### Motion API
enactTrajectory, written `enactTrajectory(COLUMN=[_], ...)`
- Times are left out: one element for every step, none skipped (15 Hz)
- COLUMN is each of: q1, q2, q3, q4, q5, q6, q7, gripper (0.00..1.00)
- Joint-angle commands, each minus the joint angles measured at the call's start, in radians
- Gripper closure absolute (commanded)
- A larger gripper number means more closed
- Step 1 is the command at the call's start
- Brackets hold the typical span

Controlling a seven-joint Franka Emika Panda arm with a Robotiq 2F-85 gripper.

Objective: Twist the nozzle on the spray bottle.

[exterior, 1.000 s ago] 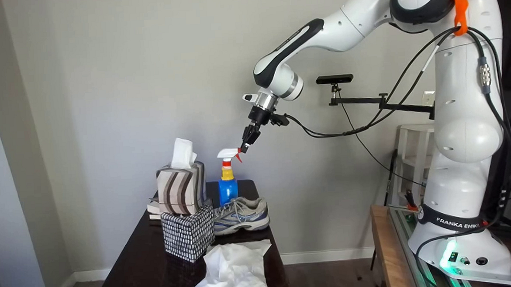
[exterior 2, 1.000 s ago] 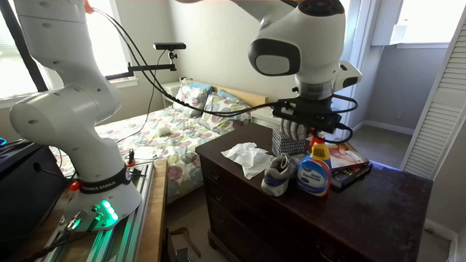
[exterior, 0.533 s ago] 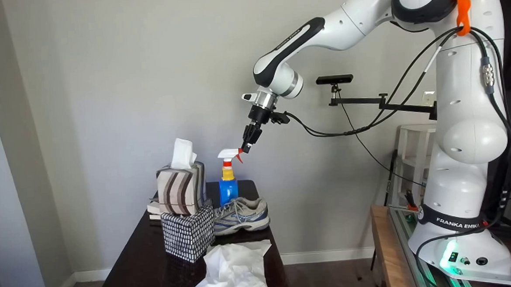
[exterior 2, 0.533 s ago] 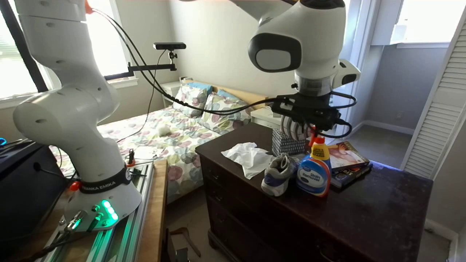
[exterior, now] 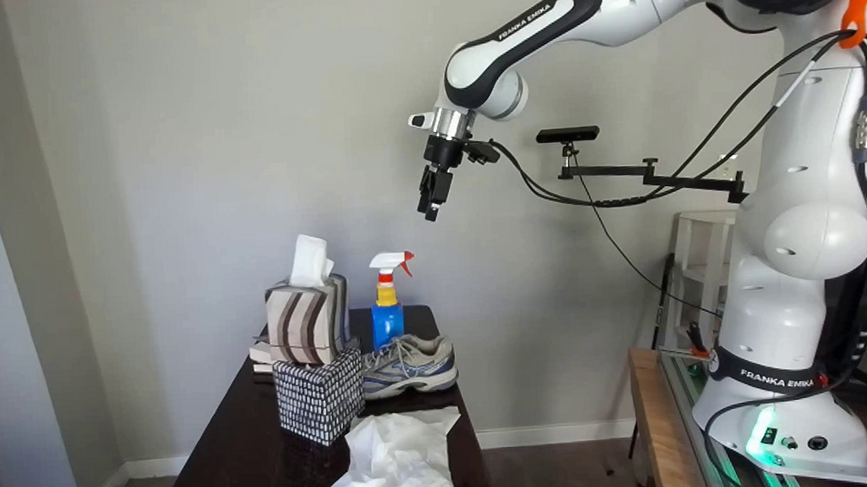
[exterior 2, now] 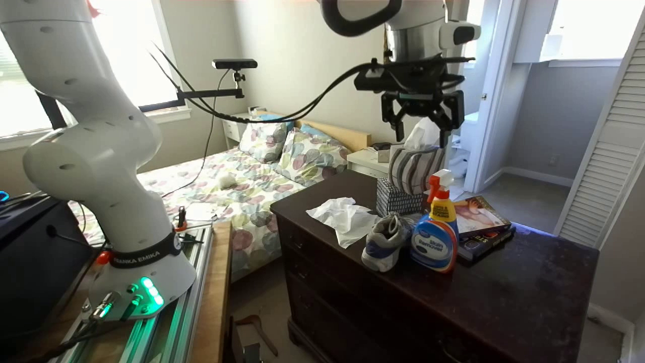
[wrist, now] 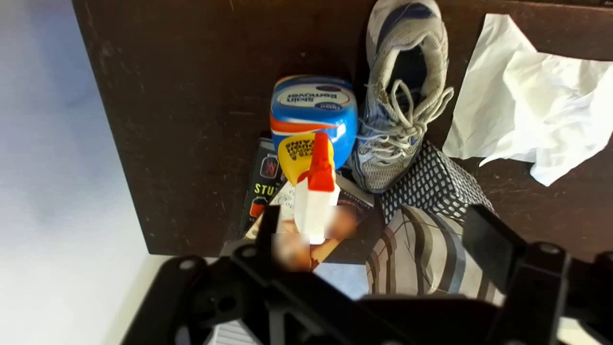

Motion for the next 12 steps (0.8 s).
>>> enactTrajectory(q1=[-0.031,-0.026,-0.013,0.0,-0.002,-0.002,0.007,0.07,0.077,0.093,0.102,0.104], q2=[-0.109,-0.119,-0.132,-0.145,-0.152,-0.16,-0.164,-0.165,-0.162,-0.166,-0.167,-0.167], q3=[0.06,0.078,0.096,0.112,0.136,0.16,0.174,0.134,0.106,0.109,0.11,0.109], q4=[0.0,0.025,0.05,0.067,0.086,0.093,0.111,0.117,0.093,0.1,0.103,0.104], q5=[-0.184,-0.215,-0.224,-0.226,-0.225,-0.214,-0.204,-0.217,-0.203,-0.202,-0.202,-0.202], q6=[-0.168,-0.243,-0.328,-0.393,-0.444,-0.47,-0.505,-0.518,-0.47,-0.487,-0.491,-0.492], q7=[0.27,0.342,0.415,0.489,0.562,0.638,0.714,0.795,0.682,0.737,0.765,0.777], gripper=[0.0,0.0,0.0,0.0,0.0,0.0,0.0,0.0,0.0,0.0,0.0,0.0])
